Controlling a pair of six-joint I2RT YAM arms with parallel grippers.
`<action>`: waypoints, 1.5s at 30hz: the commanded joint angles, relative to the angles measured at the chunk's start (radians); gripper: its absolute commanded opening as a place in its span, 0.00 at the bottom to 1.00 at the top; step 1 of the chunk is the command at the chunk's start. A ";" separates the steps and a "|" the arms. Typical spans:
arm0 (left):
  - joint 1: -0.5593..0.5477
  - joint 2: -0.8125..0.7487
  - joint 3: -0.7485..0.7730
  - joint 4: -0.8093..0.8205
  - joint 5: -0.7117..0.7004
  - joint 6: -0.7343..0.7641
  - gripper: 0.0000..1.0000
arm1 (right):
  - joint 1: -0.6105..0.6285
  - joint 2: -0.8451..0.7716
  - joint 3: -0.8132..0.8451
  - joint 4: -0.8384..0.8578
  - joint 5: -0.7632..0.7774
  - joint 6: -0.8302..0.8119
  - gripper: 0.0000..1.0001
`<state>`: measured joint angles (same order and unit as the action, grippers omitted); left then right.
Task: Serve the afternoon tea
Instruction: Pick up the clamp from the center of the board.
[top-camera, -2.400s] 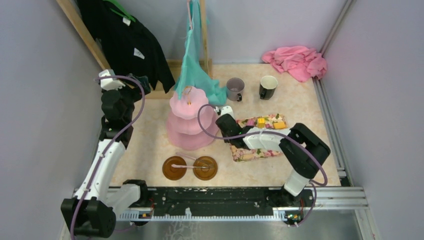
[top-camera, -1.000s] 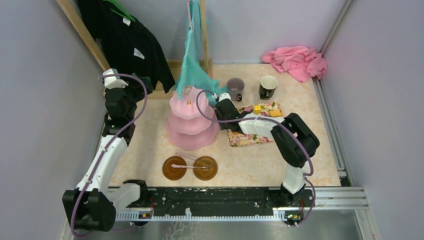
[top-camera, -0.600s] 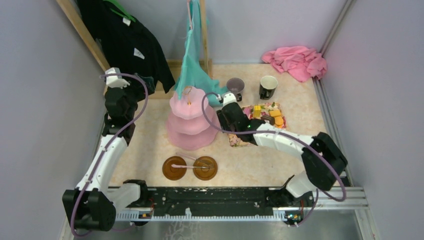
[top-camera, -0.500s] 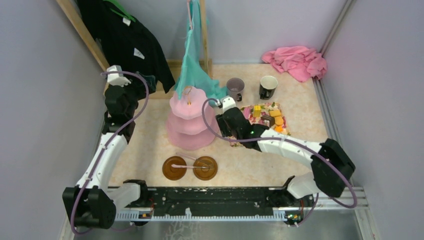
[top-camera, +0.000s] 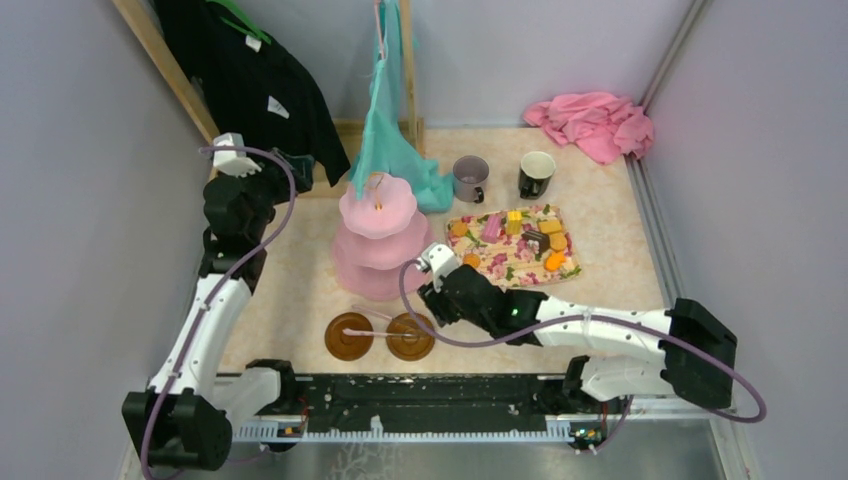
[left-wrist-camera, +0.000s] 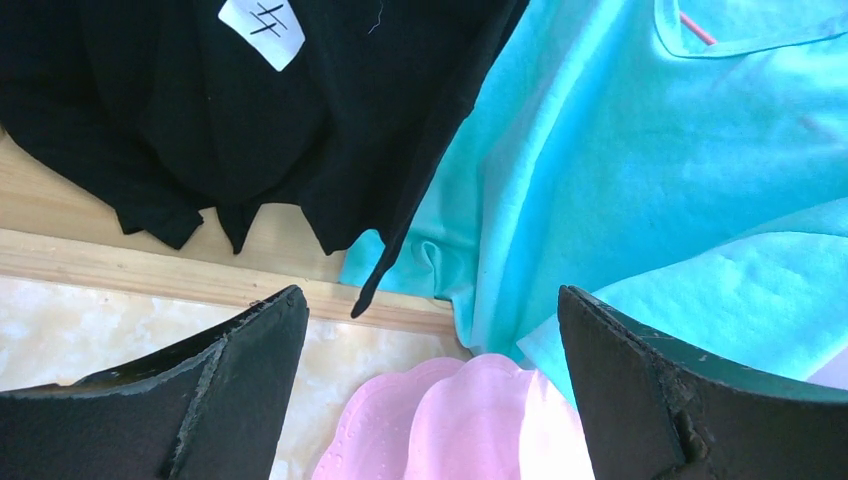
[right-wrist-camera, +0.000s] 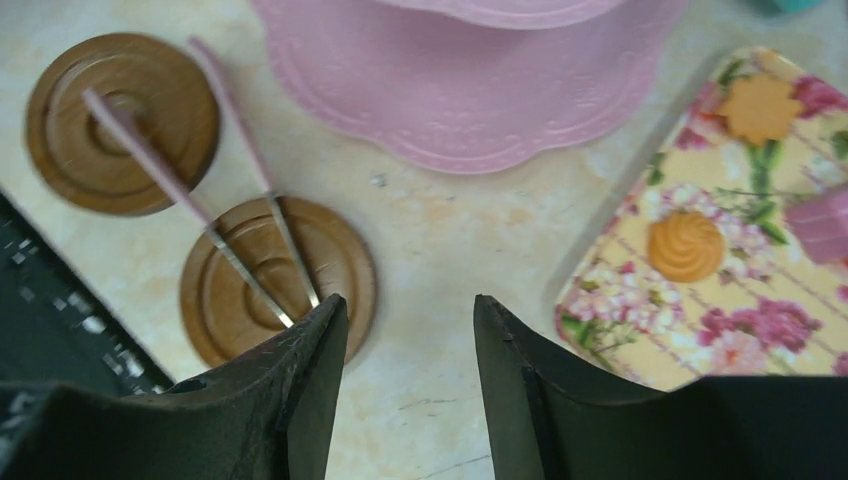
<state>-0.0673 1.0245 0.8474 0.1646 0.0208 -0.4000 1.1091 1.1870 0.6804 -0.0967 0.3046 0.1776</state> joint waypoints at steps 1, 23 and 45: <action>0.008 -0.040 -0.016 -0.025 0.038 -0.016 0.99 | 0.094 0.009 -0.011 0.093 -0.043 -0.039 0.51; 0.012 -0.095 -0.051 -0.035 0.050 -0.065 0.99 | 0.152 0.285 -0.012 0.297 -0.239 -0.132 0.56; 0.013 -0.097 -0.062 -0.001 0.038 -0.063 0.99 | 0.152 0.402 0.047 0.351 -0.219 -0.195 0.57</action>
<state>-0.0605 0.9432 0.7914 0.1261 0.0620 -0.4599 1.2484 1.5696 0.6708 0.1917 0.0818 0.0055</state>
